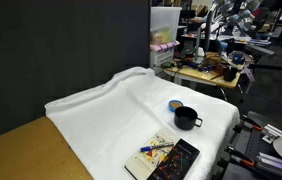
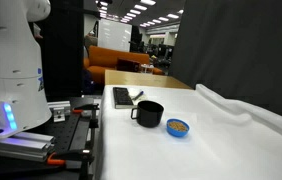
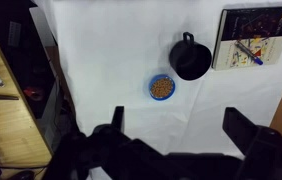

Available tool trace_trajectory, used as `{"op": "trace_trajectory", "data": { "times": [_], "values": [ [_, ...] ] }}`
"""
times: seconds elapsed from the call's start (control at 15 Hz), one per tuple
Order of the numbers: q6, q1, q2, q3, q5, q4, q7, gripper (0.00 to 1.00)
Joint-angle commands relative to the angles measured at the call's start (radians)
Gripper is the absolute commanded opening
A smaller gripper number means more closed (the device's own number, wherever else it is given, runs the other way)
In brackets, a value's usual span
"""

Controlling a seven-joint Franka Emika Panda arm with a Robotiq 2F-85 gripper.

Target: Put the pen into the black cup.

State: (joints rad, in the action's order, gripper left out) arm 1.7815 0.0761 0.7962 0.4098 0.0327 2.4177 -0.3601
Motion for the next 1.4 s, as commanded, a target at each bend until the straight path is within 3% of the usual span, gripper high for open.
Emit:
{"op": "trace_trajectory", "data": {
  "times": [0.0, 0.93, 1.33],
  "values": [
    [-0.002, 0.024, -0.009, -0.016, -0.015, -0.003, -0.015, 1.00],
    [0.002, 0.022, -0.014, -0.021, -0.010, -0.001, -0.015, 1.00],
    [0.009, 0.005, -0.027, -0.069, 0.005, 0.006, -0.020, 1.00]
  ]
}}
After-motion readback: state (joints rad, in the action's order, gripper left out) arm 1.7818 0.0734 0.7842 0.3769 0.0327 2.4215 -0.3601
